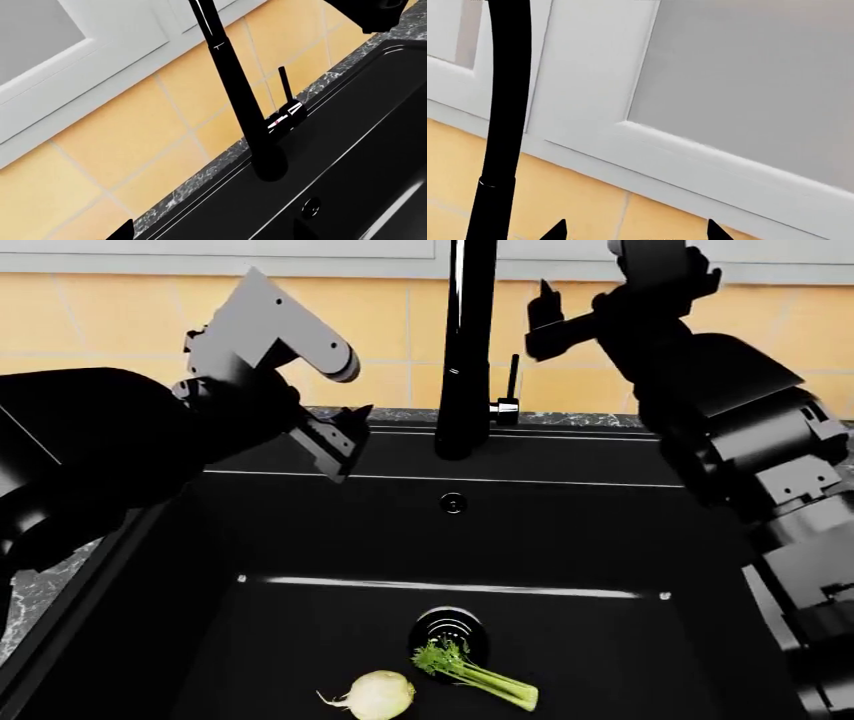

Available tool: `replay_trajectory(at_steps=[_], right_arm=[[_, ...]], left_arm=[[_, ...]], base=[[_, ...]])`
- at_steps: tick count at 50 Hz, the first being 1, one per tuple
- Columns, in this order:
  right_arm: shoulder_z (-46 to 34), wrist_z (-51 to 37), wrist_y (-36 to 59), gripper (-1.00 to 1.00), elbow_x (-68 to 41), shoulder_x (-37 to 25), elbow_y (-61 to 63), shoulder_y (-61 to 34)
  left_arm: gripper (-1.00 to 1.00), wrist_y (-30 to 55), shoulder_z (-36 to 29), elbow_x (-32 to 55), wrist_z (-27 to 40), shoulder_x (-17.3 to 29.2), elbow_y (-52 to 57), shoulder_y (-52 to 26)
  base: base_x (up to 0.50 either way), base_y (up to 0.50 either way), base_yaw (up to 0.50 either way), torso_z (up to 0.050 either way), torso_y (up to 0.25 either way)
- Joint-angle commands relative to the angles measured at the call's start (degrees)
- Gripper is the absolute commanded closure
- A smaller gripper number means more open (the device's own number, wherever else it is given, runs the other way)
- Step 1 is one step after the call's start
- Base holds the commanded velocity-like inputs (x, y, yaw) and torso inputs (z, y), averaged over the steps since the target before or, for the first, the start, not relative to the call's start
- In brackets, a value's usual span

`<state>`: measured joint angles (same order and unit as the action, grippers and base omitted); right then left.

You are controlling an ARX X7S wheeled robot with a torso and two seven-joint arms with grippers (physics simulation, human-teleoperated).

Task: Pick up the fruits and vegetables and place them in the sink. Turn on the sink faucet to wash them. Then turn the sink off and put them in the tray.

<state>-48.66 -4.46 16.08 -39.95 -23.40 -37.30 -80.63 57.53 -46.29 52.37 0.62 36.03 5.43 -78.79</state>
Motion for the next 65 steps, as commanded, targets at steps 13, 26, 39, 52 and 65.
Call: replay_trajectory(at_steps=[13,26,39,52,65], right_arm=[[1.9,7.5,-1.8,-1.0,-3.6,2.8,-5.7,0.2],[3.3,10.7,-2.2,-1.0,-6.0,3.7,-7.5,0.9],[1.0,12.1,-4.0,-1.0,-2.4,7.5,-16.7,-0.9],[1.1,15.7,-5.6,-1.0,-2.8,8.5,-17.8,-0.6],[1.1,15.1,-5.4,-1.0,-2.8,7.8,-17.4,0.2]], left_arm=[[-1.0,-0.1,-0.6,-0.4,-0.3,-0.1,-0.4,-0.4],[-1.0,-0.4,-0.8,-0.6,-0.5,-0.3,-0.9,-0.4],[-1.0,-0.6,-1.0,-0.7,-0.4,-0.1,-0.9,-0.2],[-1.0,-5.0,-0.8,-2.2,-1.1,2.3,5.1,1.5],[-1.0,-6.1,-1.3,-2.8,-2.1,2.5,5.3,1.6]], base=[[0.0,0.0,0.0,0.0,0.0],[0.0,0.0,0.0,0.0,0.0],[0.0,0.0,0.0,0.0,0.0],[0.0,0.0,0.0,0.0,-0.006],[0.0,0.0,0.0,0.0,-0.155]])
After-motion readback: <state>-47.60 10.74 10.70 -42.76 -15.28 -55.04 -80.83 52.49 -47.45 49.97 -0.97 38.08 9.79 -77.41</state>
